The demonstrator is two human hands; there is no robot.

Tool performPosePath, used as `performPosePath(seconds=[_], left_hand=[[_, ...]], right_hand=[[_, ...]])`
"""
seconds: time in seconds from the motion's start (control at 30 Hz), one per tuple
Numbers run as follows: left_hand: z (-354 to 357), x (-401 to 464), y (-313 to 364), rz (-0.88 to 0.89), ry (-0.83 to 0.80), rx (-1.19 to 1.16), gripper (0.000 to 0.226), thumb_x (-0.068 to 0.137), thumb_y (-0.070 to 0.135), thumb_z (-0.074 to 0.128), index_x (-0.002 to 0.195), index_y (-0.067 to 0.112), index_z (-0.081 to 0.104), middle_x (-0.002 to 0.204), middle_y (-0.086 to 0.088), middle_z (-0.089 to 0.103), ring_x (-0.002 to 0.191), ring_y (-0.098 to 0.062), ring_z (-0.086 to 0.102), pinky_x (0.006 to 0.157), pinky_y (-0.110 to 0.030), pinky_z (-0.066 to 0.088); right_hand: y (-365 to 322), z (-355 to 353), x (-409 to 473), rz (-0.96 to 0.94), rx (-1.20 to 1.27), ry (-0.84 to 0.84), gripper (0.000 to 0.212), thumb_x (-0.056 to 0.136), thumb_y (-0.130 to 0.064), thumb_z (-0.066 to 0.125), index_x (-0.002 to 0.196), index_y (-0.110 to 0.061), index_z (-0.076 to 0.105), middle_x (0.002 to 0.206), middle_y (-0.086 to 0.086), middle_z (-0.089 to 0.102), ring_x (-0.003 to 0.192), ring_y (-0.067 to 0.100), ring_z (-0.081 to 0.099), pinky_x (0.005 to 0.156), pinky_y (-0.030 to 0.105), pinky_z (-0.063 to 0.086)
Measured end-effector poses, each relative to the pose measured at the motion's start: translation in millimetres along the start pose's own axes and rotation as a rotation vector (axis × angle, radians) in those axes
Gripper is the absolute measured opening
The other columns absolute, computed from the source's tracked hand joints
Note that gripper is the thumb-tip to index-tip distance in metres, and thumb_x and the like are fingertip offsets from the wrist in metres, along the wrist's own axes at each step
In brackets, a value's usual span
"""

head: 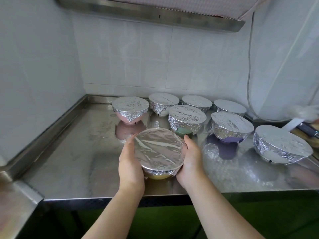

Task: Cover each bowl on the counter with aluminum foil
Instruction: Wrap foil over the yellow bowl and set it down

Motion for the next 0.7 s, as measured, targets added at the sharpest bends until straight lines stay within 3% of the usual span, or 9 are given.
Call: performPosePath(seconds=[0.07,0.13,0.23,0.33,0.43,0.53,0.57,0.63,0.7], left_hand=[[-9.3,9.6,-7.6,-0.018,-0.017,0.078,0.038,0.100,0.050,0.050,0.130,0.039,0.071,0.137,0.005,0.069,0.131,-0.019,0.062,0.113,-0.052,0.044],[-15.6,16.5,-12.9,-0.038,-0.065,0.120,0.046,0.094,0.055,0.053,0.136,0.043,0.066,0.143,0.009,0.064,0.136,-0.019,0.058,0.117,-0.054,0.041],[-16.0,10.9,11.3,0.009,-0.037,0.128,0.036,0.095,0.042,0.056,0.127,0.038,0.071,0.131,0.005,0.072,0.125,-0.019,0.066,0.111,-0.050,0.048],[-12.3,5.6,21.1,0.034,-0.047,0.125,0.041,0.085,0.049,0.062,0.122,0.039,0.072,0.130,0.006,0.072,0.126,-0.020,0.065,0.113,-0.052,0.046],[-2.8,-5.8,22.4,0.076,-0.067,0.196,0.038,0.096,0.048,0.053,0.131,0.041,0.066,0.136,0.014,0.066,0.132,-0.011,0.058,0.118,-0.045,0.042],[2.5,-10.0,18.4,0.092,-0.053,0.237,0.037,0.104,0.045,0.044,0.137,0.041,0.061,0.137,0.017,0.063,0.132,-0.009,0.056,0.117,-0.042,0.041],[1.7,-10.6,17.0,0.084,-0.032,0.223,0.038,0.105,0.042,0.043,0.138,0.039,0.061,0.137,0.016,0.063,0.132,-0.009,0.055,0.118,-0.042,0.041],[0.6,-10.1,12.5,0.047,0.009,0.202,0.047,0.099,0.045,0.043,0.140,0.033,0.062,0.142,0.012,0.063,0.136,-0.012,0.054,0.120,-0.046,0.040],[-1.0,-9.0,6.8,0.010,0.056,0.144,0.055,0.091,0.050,0.047,0.140,0.030,0.064,0.143,0.009,0.063,0.137,-0.015,0.055,0.120,-0.050,0.039]], right_hand=[[1.1,-2.6,0.9,-0.002,-0.041,0.019,0.045,0.110,-0.043,0.047,0.116,-0.009,0.076,0.104,0.015,0.081,0.093,0.036,0.078,0.083,0.046,0.060],[-3.5,-5.3,0.8,-0.027,-0.118,0.023,0.042,0.110,-0.042,0.048,0.114,-0.011,0.076,0.101,0.012,0.082,0.095,0.033,0.078,0.089,0.046,0.059],[-24.1,-3.8,3.5,-0.134,-0.277,-0.018,0.034,0.108,-0.039,0.053,0.117,-0.018,0.078,0.112,0.004,0.081,0.108,0.027,0.076,0.104,0.048,0.056],[-54.3,9.6,11.1,-0.342,-0.576,-0.098,0.026,0.103,-0.040,0.061,0.118,-0.031,0.080,0.130,-0.011,0.073,0.125,0.010,0.066,0.118,0.045,0.044],[-63.6,35.0,18.0,-0.445,-0.999,-0.290,0.035,0.105,-0.052,0.048,0.121,-0.041,0.077,0.138,-0.016,0.068,0.130,0.003,0.060,0.119,0.042,0.040],[-56.7,43.3,20.3,-0.354,-1.090,-0.417,0.050,0.112,-0.051,0.036,0.124,-0.026,0.078,0.130,-0.002,0.074,0.115,-0.001,0.068,0.111,0.030,0.048],[-54.1,43.0,22.0,-0.348,-1.104,-0.435,0.052,0.112,-0.051,0.035,0.124,-0.022,0.078,0.128,-0.002,0.075,0.116,0.001,0.068,0.114,0.032,0.047],[-52.2,42.4,22.2,-0.362,-1.128,-0.441,0.066,0.098,-0.070,0.038,0.115,-0.021,0.079,0.131,-0.001,0.074,0.125,0.014,0.067,0.121,0.044,0.039],[-51.0,41.4,25.5,-0.317,-1.049,-0.445,0.075,0.074,-0.082,0.049,0.110,-0.025,0.081,0.144,-0.001,0.067,0.131,0.018,0.063,0.122,0.048,0.036]])
Point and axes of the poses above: each hand's wrist, its own x-axis towards the middle knuckle, its own z-axis out of the palm, y = z × x, the point moved 4 cm from there along x, towards the middle knuckle
